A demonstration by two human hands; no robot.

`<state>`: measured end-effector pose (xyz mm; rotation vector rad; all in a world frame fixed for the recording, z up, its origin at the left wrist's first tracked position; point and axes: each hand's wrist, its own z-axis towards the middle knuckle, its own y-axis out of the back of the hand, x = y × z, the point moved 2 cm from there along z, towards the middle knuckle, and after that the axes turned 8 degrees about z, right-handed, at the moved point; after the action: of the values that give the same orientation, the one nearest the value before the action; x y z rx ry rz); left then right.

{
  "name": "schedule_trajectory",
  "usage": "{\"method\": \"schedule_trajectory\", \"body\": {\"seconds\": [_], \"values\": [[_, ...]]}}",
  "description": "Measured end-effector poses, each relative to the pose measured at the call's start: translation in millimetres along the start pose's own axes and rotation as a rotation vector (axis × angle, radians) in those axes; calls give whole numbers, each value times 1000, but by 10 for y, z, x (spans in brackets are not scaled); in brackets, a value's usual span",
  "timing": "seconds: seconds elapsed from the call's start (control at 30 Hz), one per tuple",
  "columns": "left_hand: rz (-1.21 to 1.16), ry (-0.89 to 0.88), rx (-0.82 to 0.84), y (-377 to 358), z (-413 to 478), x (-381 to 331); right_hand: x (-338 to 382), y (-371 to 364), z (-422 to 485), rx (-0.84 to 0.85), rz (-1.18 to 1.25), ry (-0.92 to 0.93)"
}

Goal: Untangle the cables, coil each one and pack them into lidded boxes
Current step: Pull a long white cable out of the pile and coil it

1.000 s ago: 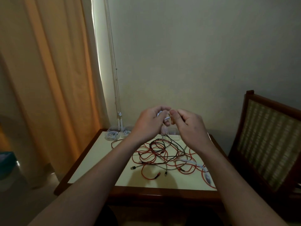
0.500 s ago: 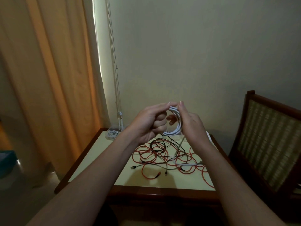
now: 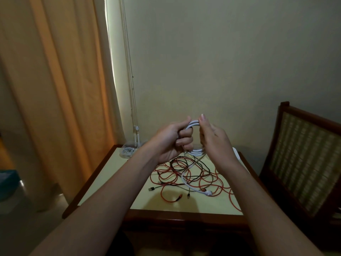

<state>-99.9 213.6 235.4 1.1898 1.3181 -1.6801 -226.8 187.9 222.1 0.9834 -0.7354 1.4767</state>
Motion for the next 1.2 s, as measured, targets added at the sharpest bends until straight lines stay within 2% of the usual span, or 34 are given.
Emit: {"method": "schedule_trajectory", "body": {"seconds": [0.2,0.57,0.93,1.07,1.2], "values": [[3,-97,-66,-1,26,1,34,-30,9,51,35,17],[-156,-216,-310,429,0,-230,-564,402,78,-3,-37,-174],[-237,-172,-384,466,-36,-262,-618,553,-60,205,-210,-129],[-262,-165,-384,450,-12,-261,-679,563,-56,145,-236,-97],[-396,-183,-467,482,19,-245,-710,547,-38,62,-318,-39]]}}
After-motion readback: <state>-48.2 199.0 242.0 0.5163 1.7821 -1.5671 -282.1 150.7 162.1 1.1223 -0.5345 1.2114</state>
